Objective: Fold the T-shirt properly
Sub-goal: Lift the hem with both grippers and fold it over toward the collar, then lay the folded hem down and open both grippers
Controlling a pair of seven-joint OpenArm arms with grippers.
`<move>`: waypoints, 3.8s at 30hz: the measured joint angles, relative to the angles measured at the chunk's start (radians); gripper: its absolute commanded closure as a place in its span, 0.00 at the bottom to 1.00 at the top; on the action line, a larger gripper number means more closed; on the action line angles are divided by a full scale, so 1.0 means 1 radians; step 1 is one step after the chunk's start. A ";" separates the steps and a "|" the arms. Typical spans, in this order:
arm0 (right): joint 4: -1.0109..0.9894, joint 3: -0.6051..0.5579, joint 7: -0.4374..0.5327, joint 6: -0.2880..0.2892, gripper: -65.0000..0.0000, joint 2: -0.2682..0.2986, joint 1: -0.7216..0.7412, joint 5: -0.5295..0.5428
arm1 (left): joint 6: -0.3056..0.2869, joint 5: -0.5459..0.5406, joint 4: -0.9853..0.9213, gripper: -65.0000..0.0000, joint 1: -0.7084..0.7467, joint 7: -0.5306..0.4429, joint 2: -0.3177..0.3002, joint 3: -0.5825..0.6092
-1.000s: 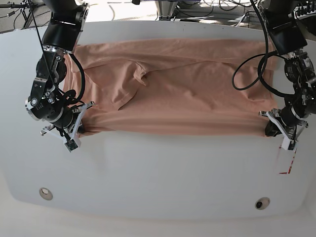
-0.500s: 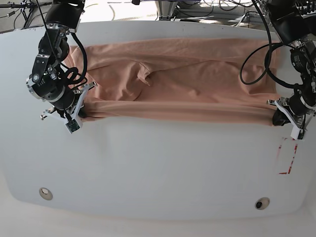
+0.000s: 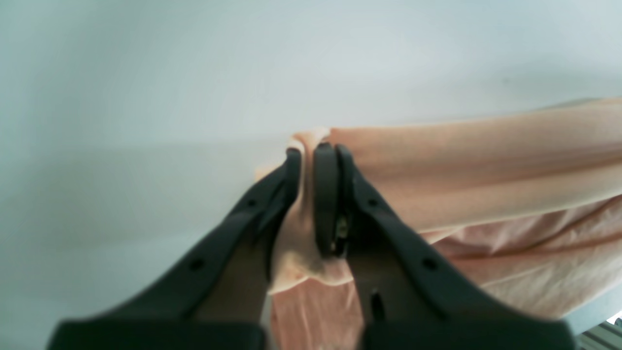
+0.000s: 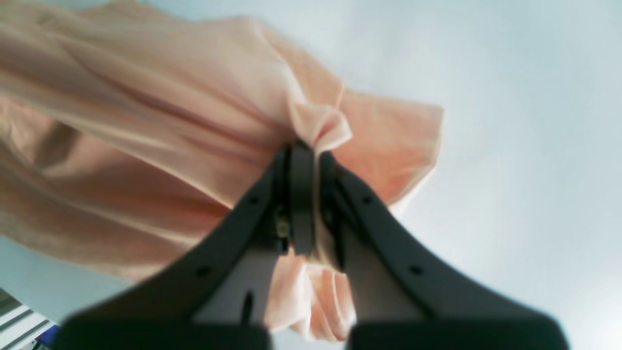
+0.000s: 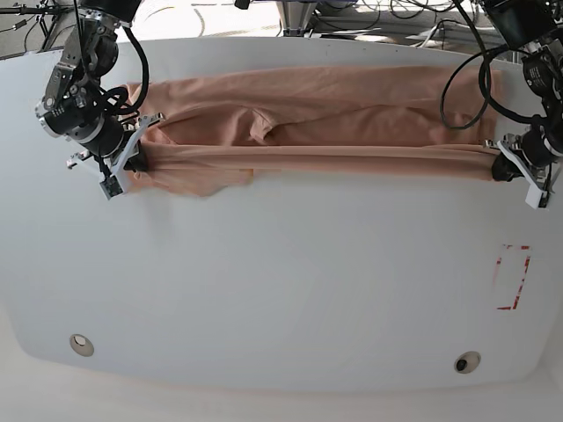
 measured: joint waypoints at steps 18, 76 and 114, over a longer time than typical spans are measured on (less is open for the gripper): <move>0.000 0.009 -0.002 -0.002 0.99 -0.034 -0.090 0.022 | 0.002 0.005 0.107 0.99 0.207 -0.004 -0.004 -0.001; -0.127 -0.018 0.150 -0.010 0.96 -0.110 -0.148 -0.023 | 0.006 0.077 -0.066 0.81 0.183 -0.035 -0.006 0.157; -0.421 0.073 0.304 -0.007 0.96 -0.003 0.050 -0.153 | 0.001 0.087 -0.135 0.50 -0.008 -0.010 0.002 0.269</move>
